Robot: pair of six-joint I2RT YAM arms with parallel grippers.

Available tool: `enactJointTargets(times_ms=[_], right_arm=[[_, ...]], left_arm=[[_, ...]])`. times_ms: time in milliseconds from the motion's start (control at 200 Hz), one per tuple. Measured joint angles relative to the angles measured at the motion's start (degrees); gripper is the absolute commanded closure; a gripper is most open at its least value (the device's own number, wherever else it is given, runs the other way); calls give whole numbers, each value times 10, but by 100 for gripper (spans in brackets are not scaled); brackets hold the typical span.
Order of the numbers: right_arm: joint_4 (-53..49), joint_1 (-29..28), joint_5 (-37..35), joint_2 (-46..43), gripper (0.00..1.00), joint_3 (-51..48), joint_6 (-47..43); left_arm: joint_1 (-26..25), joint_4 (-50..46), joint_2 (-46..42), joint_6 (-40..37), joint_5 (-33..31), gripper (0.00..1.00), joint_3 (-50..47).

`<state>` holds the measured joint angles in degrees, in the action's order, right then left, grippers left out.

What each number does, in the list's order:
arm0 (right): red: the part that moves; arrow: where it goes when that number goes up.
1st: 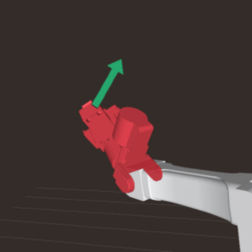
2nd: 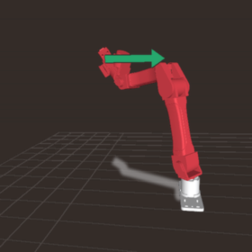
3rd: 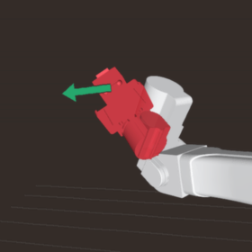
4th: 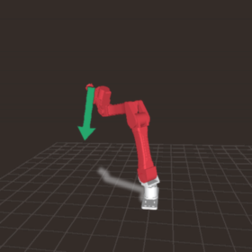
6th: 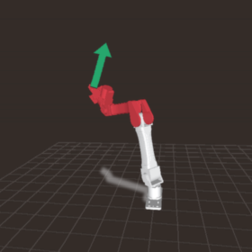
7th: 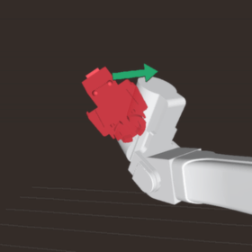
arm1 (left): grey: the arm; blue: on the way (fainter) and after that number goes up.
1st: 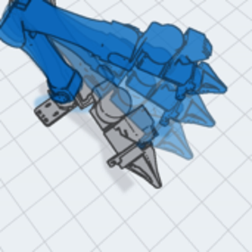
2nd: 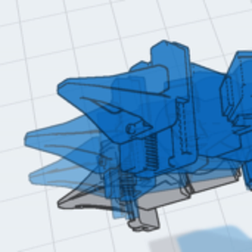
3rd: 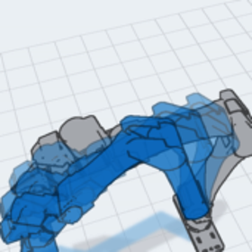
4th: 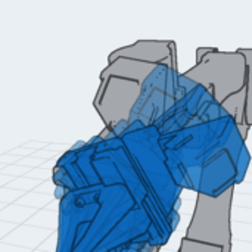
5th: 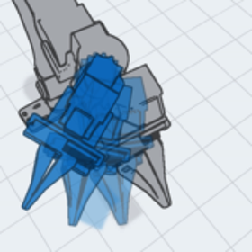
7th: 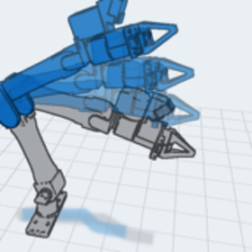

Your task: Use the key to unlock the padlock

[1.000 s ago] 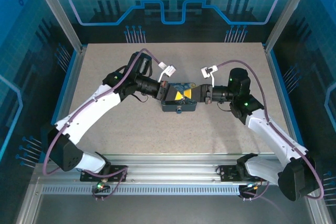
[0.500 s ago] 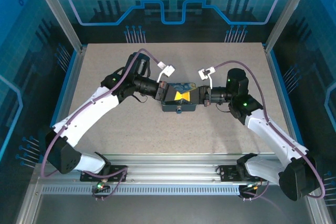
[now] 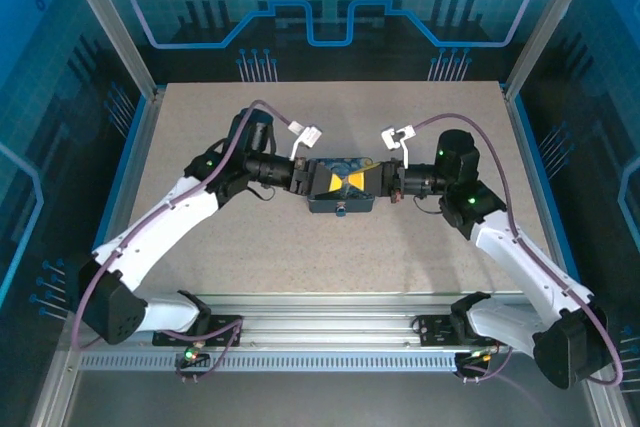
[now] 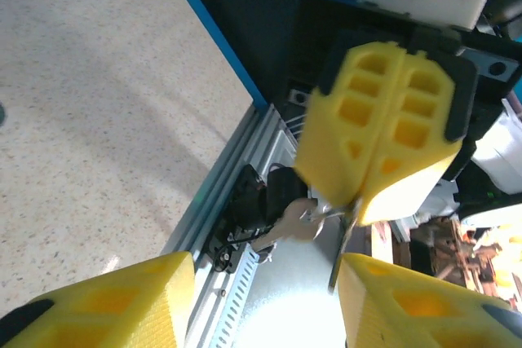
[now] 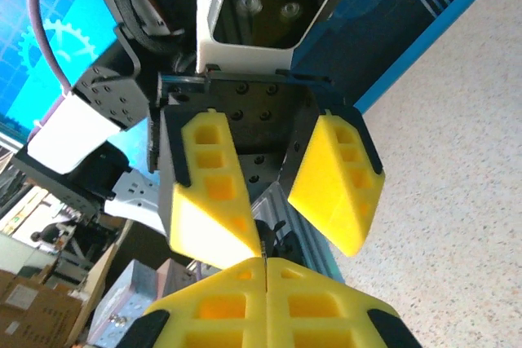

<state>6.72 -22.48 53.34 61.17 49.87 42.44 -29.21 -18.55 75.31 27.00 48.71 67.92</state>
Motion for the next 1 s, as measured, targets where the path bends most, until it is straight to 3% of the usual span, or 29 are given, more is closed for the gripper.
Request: enactJointTargets(times_ms=[395,770,1001], right_arm=[[8,6,-56,-18,100,-24,7],[72,2,-134,-26,100,-49,52],[157,-53,-189,0,100,-75,111]], left_arm=[[16,204,-105,154,-114,34,-150],[2,413,-116,298,-212,28,-255],[-31,541,-88,333,-243,28,-264]])
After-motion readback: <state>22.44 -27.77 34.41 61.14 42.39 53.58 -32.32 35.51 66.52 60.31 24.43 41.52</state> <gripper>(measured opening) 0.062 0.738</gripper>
